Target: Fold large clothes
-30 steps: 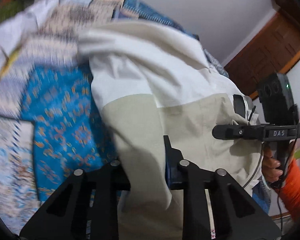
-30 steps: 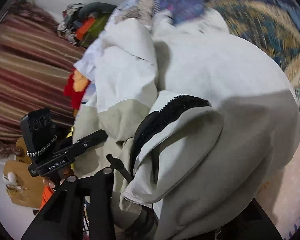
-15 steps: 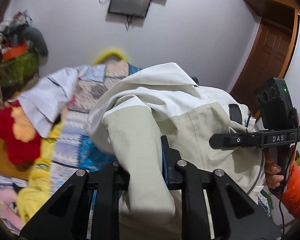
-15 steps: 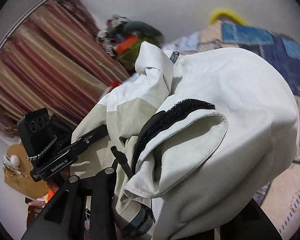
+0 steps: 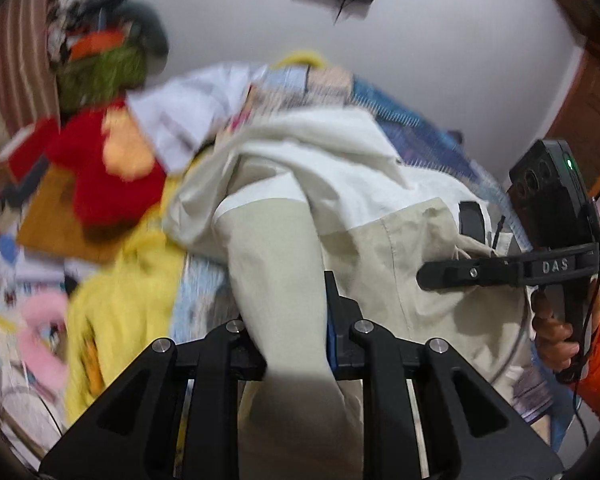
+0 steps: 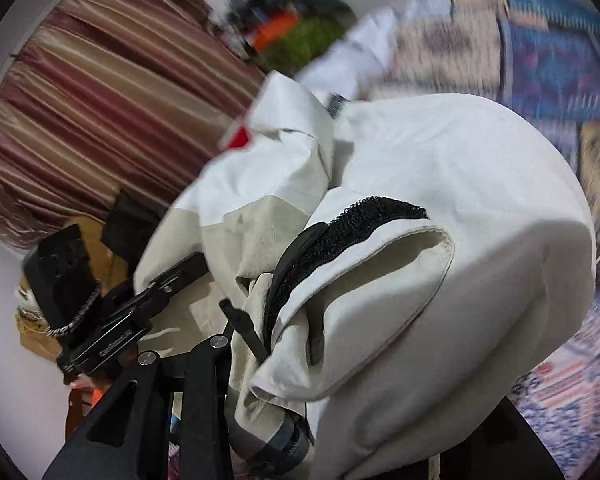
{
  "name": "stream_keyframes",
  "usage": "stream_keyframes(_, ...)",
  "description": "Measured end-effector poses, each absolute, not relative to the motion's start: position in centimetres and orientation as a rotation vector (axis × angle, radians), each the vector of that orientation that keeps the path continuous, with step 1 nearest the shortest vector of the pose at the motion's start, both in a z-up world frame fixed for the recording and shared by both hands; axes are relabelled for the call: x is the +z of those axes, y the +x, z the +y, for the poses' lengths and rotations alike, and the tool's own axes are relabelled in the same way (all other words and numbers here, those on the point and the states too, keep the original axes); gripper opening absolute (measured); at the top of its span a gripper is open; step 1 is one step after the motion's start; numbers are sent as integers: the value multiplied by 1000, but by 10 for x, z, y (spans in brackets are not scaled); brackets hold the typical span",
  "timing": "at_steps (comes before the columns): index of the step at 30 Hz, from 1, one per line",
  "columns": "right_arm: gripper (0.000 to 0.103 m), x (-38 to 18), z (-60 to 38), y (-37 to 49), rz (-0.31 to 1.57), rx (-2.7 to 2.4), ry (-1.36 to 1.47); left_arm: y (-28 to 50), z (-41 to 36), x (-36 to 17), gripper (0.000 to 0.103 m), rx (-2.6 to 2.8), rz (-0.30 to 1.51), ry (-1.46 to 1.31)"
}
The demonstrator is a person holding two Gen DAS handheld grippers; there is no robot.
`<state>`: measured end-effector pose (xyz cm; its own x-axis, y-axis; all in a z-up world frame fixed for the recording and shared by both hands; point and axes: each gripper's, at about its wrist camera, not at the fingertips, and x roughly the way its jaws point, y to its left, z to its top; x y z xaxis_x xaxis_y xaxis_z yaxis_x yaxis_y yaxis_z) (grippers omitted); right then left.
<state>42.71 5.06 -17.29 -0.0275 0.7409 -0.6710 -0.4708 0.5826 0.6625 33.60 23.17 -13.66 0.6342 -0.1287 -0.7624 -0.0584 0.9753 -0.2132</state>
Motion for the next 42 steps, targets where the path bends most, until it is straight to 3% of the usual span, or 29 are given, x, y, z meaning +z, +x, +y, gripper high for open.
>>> stream_keyframes(4, 33, -226, 63, 430, 1379, 930, 191, 322, 229, -203, 20, -29, 1013, -243)
stream_keyframes(7, 34, -245, 70, 429, 1395, 913, 104, 308, 225, -220, 24, -25, 996, -264)
stream_keyframes(9, 41, -247, 73, 427, 1371, 905, 26, 304, 222, -222, 30, -7, 986, -266)
stream_keyframes(11, 65, -247, 73, 424, 1353, 880, -73, 303, 220, -228, 39, 6, 1005, -261)
stream_keyframes(13, 82, -246, 68, 421, 1333, 839, -161, 301, 215, -231, 50, 8, 1035, -220)
stream_keyframes(14, 84, -244, 63, 418, 1320, 843, -185, 294, 212, -231, 57, 4, 1043, -194)
stream_keyframes(16, 85, -239, 52, 414, 1311, 855, -205, 287, 204, -231, 62, 7, 1054, -125)
stream_keyframes(22, 85, -203, 1, 414, 1235, 822, -184, 266, 205, -200, 62, 40, 1009, -27)
stream_keyframes(28, 85, -146, -24, 411, 1034, 741, -181, 291, 245, -154, 73, 152, 905, -62)
stream_keyframes(31, 85, -135, 4, 420, 996, 775, -145, 326, 260, -142, 73, 201, 897, -80)
stream_keyframes(35, 85, -152, 45, 415, 1028, 833, -194, 384, 272, -152, 73, 176, 948, -135)
stream_keyframes(42, 85, -231, 96, 406, 1122, 841, -407, 478, 280, -190, 74, 214, 1075, -180)
